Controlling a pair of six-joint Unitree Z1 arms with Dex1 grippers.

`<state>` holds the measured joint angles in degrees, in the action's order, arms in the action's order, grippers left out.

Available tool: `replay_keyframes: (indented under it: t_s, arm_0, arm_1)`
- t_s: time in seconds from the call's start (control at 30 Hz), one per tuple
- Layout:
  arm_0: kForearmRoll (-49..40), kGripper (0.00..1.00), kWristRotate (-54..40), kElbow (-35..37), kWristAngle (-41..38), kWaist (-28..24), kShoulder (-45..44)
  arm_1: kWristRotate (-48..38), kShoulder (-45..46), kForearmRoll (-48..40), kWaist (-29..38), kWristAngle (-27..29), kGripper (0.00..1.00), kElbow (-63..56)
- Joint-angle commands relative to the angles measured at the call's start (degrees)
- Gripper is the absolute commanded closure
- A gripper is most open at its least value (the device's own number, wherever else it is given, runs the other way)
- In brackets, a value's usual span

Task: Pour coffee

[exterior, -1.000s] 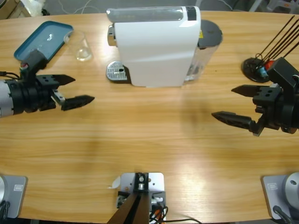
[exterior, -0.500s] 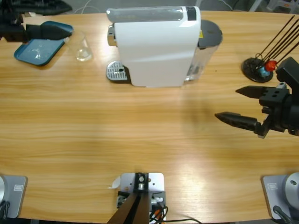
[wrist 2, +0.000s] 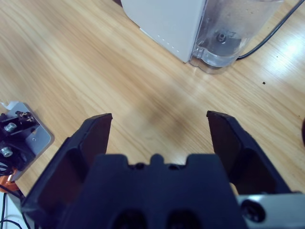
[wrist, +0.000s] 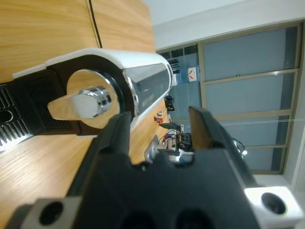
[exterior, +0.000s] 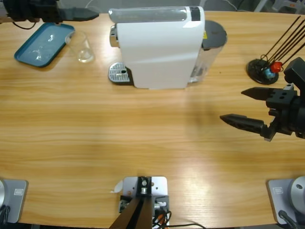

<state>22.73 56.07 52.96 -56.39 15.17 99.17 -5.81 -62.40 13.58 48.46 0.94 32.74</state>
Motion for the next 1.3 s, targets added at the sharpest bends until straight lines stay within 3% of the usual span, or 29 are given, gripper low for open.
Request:
replay_keyframes:
  t_s: [0.03, 0.37, 0.4, 0.43, 0.5, 0.6, 1.03, 1.3]
  arm_0:
    - [1.24, 0.479, 0.71, -0.05, -1.81, 1.04, 5.03]
    - [2.70, 0.484, 1.23, 1.16, -2.13, 2.58, 6.39]
    - [2.93, 0.515, 1.25, 1.18, -2.15, 2.58, 6.40]
    - [3.28, 0.614, 1.39, 1.18, -2.15, 2.58, 6.51]
    - [4.22, 0.665, 1.67, 1.14, -2.27, 2.67, 6.83]
    - [4.51, 0.993, 1.76, 1.16, -2.32, 2.76, 7.30]
    - [11.28, 1.000, 3.15, -0.79, -4.22, 2.76, 7.85]
    - [11.18, 1.000, 4.77, -0.77, -4.08, 2.34, 2.31]
  arm_1:
    - [-0.61, 0.96, -0.05, 0.49, 0.99, 0.138, -1.01]
    - [-0.61, 0.79, -0.05, 0.49, 0.99, 0.138, -1.10]
    - [-0.61, 0.79, -0.05, 0.49, 0.99, 0.138, -1.10]
    - [-0.61, 0.79, -0.05, 0.49, 0.99, 0.138, -1.10]
    - [-0.61, 0.79, -0.05, 0.49, 0.99, 0.138, -1.10]
    - [-0.61, 0.79, -0.05, 0.49, 0.96, 0.138, -1.10]
    - [-0.61, 0.87, -0.07, 0.49, 0.96, 0.142, -1.10]
    - [-0.61, 0.43, -0.31, 0.49, 0.96, 0.142, -1.10]
